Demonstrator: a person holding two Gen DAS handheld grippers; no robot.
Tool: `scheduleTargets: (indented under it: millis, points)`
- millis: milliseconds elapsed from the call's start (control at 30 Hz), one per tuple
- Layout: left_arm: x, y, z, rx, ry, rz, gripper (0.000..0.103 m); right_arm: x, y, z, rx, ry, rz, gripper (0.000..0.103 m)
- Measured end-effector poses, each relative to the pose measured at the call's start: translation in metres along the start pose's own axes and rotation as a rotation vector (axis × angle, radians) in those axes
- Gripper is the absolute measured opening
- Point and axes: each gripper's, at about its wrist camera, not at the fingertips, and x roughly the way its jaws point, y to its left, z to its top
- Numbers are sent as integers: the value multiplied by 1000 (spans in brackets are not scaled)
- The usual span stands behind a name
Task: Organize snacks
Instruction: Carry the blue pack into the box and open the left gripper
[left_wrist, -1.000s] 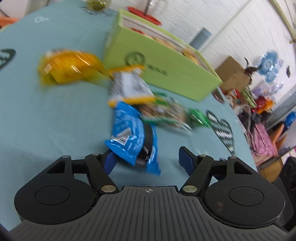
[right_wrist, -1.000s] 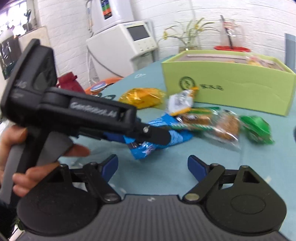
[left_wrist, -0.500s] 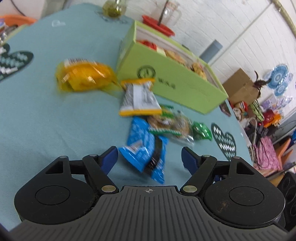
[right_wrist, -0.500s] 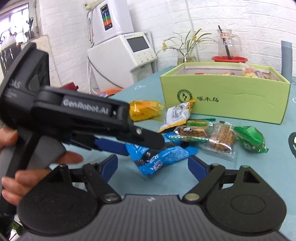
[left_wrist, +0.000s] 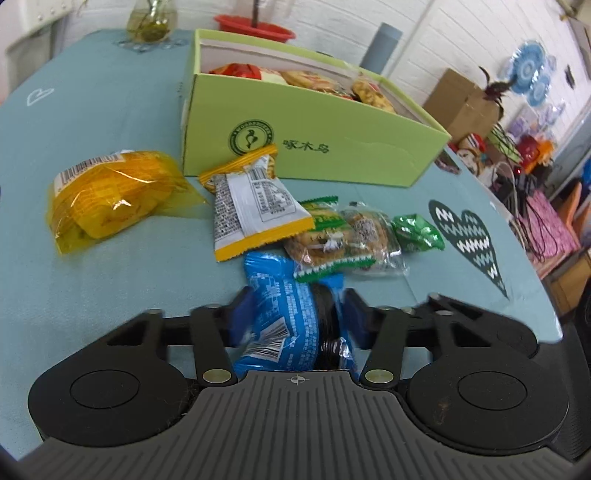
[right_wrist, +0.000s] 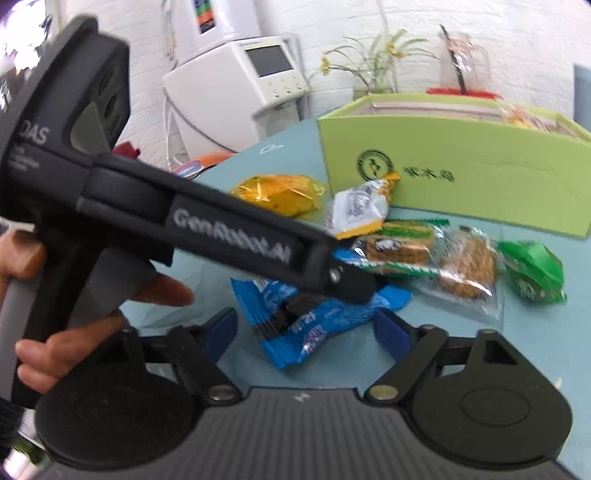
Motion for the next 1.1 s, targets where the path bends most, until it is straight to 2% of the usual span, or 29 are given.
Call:
scheduleTargets:
  millis: [67, 200, 333, 500, 600, 700, 800, 933, 967, 1033, 1067, 1100]
  points:
    - [-12, 2, -8, -26, -12, 10, 26, -6, 4, 0, -2, -5, 34, 69]
    - [-42, 8, 0, -116, -75, -33, 26, -27, 11, 15, -25, -73, 60, 70]
    - [-56, 3, 48, -96, -185, -46, 26, -28, 0, 58, -76, -172, 38, 75]
    - [-47, -4, 122, -39, -292, -32, 26, -9, -29, 121, -141, -249, -27, 76]
    - [-26, 2, 159, -37, -298, 2, 26, 17, -57, 153, -118, -234, -21, 76]
    - [3, 15, 182, -58, -265, 8, 26, 40, -75, 166, -107, -198, -27, 76]
    - [31, 28, 187, -69, -226, 13, 26, 62, -88, 168, -87, -149, -28, 76]
    - [56, 39, 177, -81, -174, 28, 27, 85, -96, 159, -62, -77, -9, 78]
    - [57, 39, 174, -66, -189, 22, 30, 88, -97, 155, -55, -73, -8, 81]
    - [50, 36, 172, -56, -212, 26, 43, 86, -98, 153, -28, -82, -2, 83]
    - [43, 34, 172, -52, -229, 12, 50, 82, -99, 153, -17, -91, 3, 88]
    - [32, 30, 172, -46, -258, 1, 51, 74, -96, 153, -14, -111, 3, 91]
